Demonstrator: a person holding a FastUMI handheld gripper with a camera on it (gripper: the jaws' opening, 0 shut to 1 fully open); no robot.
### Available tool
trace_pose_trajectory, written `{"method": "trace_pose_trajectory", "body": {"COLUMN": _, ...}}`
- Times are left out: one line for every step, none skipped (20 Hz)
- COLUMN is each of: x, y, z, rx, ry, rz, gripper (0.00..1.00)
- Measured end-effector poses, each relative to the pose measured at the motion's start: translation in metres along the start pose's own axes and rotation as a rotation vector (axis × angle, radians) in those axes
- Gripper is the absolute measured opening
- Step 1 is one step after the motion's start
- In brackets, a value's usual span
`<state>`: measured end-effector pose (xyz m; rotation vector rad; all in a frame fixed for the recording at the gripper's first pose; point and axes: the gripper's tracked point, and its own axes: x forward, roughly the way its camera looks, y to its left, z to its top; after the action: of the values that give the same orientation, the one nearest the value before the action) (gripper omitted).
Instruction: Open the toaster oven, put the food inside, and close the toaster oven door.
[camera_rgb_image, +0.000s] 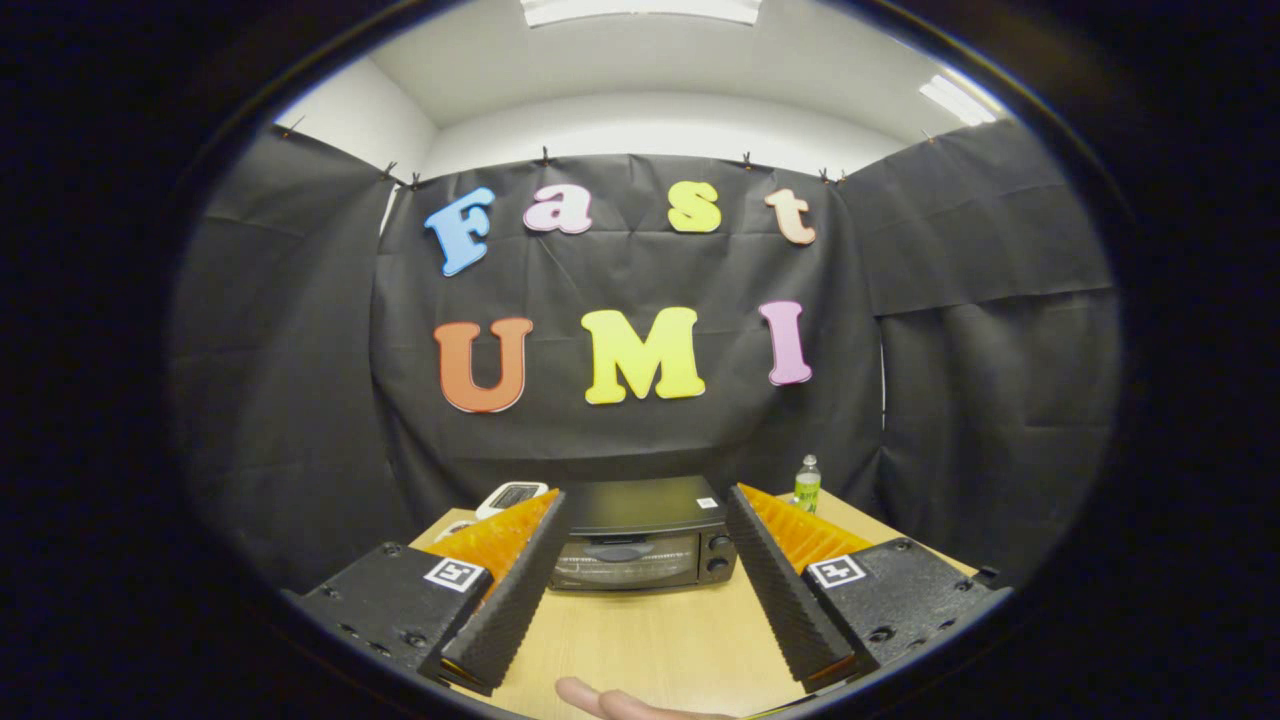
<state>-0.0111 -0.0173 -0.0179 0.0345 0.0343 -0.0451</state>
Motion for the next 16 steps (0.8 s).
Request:
{"method": "trace_pose_trajectory", "body": {"x": 0.003, "y": -0.002, "z": -0.002, "rx": 0.004, "ry": 0.000, "rz": -0.002, "gripper": 1.00}}
{"method": "trace_pose_trajectory", "body": {"x": 0.007, "y": -0.002, "z": -0.005, "rx": 0.007, "ry": 0.002, "rz": 0.001, "gripper": 1.00}}
{"method": "trace_pose_trajectory", "body": {"x": 0.011, "y": -0.002, "z": -0.008, "rx": 0.009, "ry": 0.007, "rz": 0.005, "gripper": 1.00}}
{"method": "trace_pose_trajectory", "body": {"x": 0.016, "y": -0.002, "z": -0.014, "rx": 0.014, "ry": 0.011, "rz": 0.007, "gripper": 1.00}}
{"method": "trace_pose_trajectory", "body": {"x": 0.024, "y": -0.002, "z": -0.018, "rx": 0.023, "ry": 0.013, "rz": 0.008, "gripper": 1.00}}
{"method": "trace_pose_trajectory", "body": {"x": 0.033, "y": -0.003, "z": -0.025, "rx": 0.029, "ry": 0.020, "rz": 0.007, "gripper": 1.00}}
{"method": "trace_pose_trajectory", "body": {"x": 0.043, "y": -0.004, "z": -0.032, "rx": 0.033, "ry": 0.031, "rz": 0.007, "gripper": 1.00}}
{"method": "trace_pose_trajectory", "body": {"x": 0.054, "y": -0.004, "z": -0.041, "rx": 0.038, "ry": 0.043, "rz": 0.010, "gripper": 1.00}}
{"method": "trace_pose_trajectory", "body": {"x": 0.067, "y": -0.005, "z": -0.048, "rx": 0.045, "ry": 0.058, "rz": 0.015, "gripper": 1.00}}
{"method": "trace_pose_trajectory", "body": {"x": 0.079, "y": -0.006, "z": -0.058, "rx": 0.055, "ry": 0.076, "rz": 0.019, "gripper": 1.00}}
{"method": "trace_pose_trajectory", "body": {"x": 0.093, "y": -0.008, "z": -0.069, "rx": 0.063, "ry": 0.097, "rz": 0.018, "gripper": 1.00}}
{"method": "trace_pose_trajectory", "body": {"x": 0.107, "y": -0.010, "z": -0.080, "rx": 0.063, "ry": 0.114, "rz": 0.018, "gripper": 1.00}}
{"method": "trace_pose_trajectory", "body": {"x": 0.121, "y": -0.012, "z": -0.091, "rx": 0.057, "ry": 0.133, "rz": 0.026, "gripper": 1.00}}
{"method": "trace_pose_trajectory", "body": {"x": 0.134, "y": -0.012, "z": -0.104, "rx": 0.052, "ry": 0.162, "rz": 0.034, "gripper": 1.00}}
{"method": "trace_pose_trajectory", "body": {"x": 0.149, "y": -0.015, "z": -0.117, "rx": 0.060, "ry": 0.195, "rz": 0.034, "gripper": 1.00}}
{"method": "trace_pose_trajectory", "body": {"x": 0.162, "y": -0.019, "z": -0.129, "rx": 0.072, "ry": 0.221, "rz": 0.031, "gripper": 1.00}}
